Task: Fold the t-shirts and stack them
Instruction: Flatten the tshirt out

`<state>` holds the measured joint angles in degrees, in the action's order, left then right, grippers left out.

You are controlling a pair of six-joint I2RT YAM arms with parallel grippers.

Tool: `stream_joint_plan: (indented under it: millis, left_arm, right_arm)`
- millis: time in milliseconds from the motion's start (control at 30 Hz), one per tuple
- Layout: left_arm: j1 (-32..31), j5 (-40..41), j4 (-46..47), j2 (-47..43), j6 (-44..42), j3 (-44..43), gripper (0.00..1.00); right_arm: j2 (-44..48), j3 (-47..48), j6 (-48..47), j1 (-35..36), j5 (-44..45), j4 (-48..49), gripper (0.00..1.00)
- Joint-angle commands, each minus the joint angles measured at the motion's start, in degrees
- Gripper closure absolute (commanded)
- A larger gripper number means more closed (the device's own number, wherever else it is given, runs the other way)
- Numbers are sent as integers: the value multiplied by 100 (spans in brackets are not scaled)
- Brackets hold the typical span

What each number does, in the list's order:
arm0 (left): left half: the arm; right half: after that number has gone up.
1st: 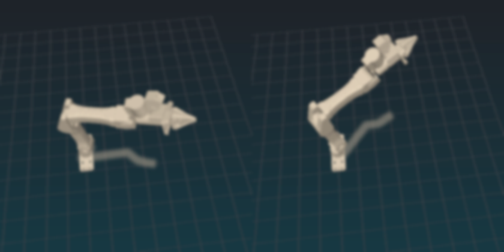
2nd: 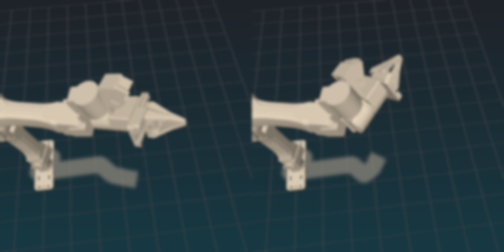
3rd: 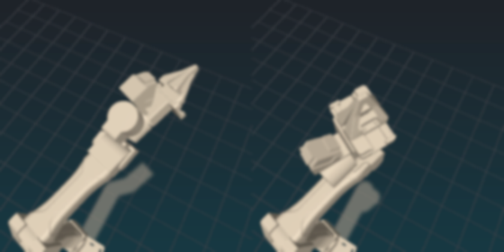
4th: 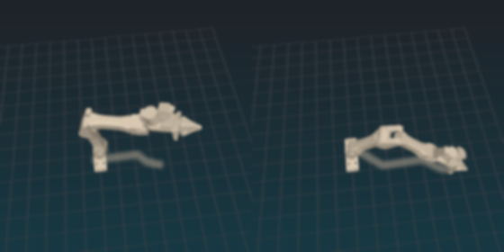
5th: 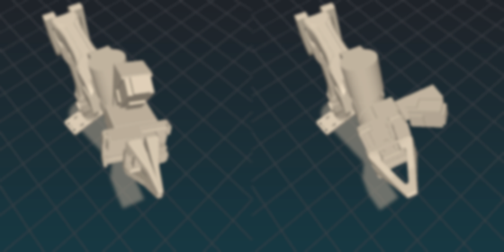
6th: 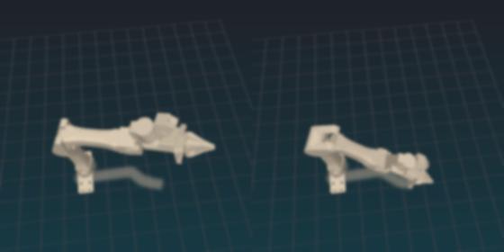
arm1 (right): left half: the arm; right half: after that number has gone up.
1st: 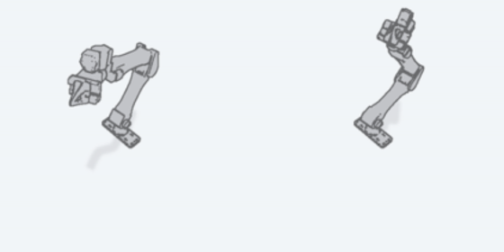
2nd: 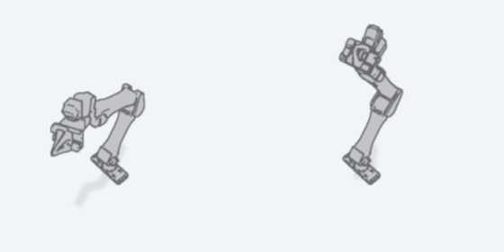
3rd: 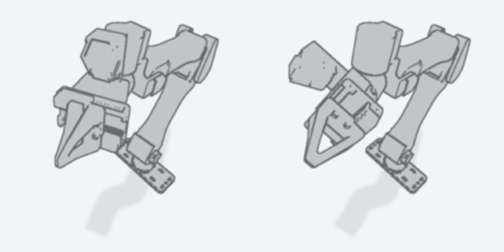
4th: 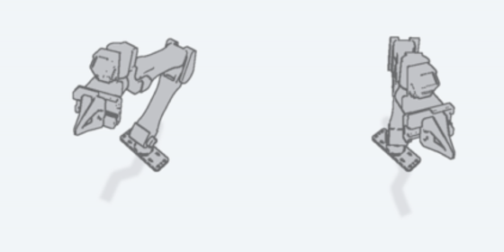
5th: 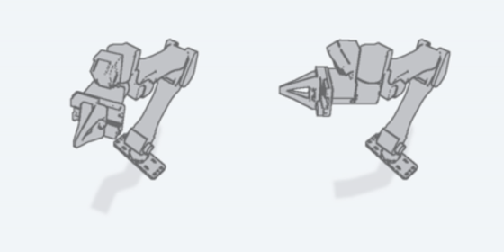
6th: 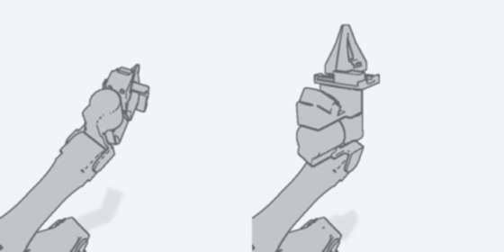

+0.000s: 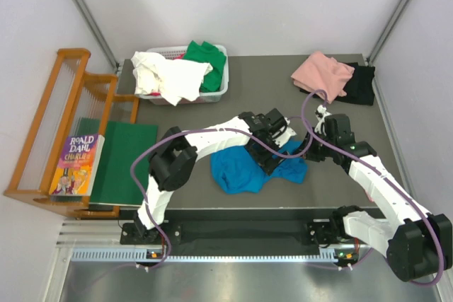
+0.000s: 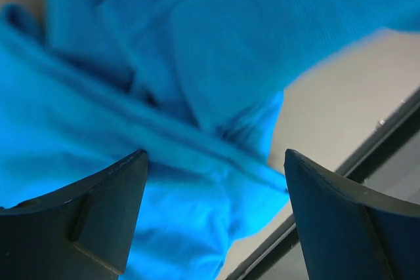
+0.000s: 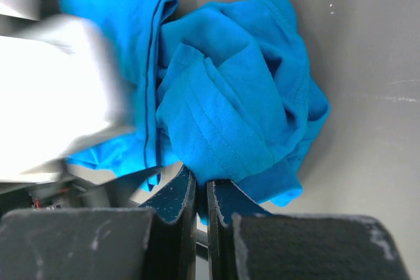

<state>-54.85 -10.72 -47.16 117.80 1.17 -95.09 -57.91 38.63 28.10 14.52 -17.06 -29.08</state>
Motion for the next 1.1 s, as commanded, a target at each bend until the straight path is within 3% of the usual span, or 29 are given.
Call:
stream_joint_plan:
  millis: [0,167,333,433,667,933,1067]
  left_arm:
    - [-61,123,-4,331,156,-308,12]
    - [-61,202,5,349,138,-247,21]
    - [44,342,66,78,68,-2,50]
    - [228,421,40,-186,-2,183,57]
    - [1212,527,-56,-1091,-221,632,64]
    - [2539,914,-408,-2452,-565,263,64]
    - [2673,328,-461,-2814,-495,340,62]
  right_arm:
    - [-1,153,-58,68,-17,201,100]
    - [25,145,-85,68,-17,166,100]
    - [60,101,-85,68,-43,183,100]
    - [52,92,-94,68,-52,192,100]
    - [78,171,-111,68,-78,166,100]
    - [78,434,-129,59,-17,131,100]
    - [69,637,-41,68,-166,140,100]
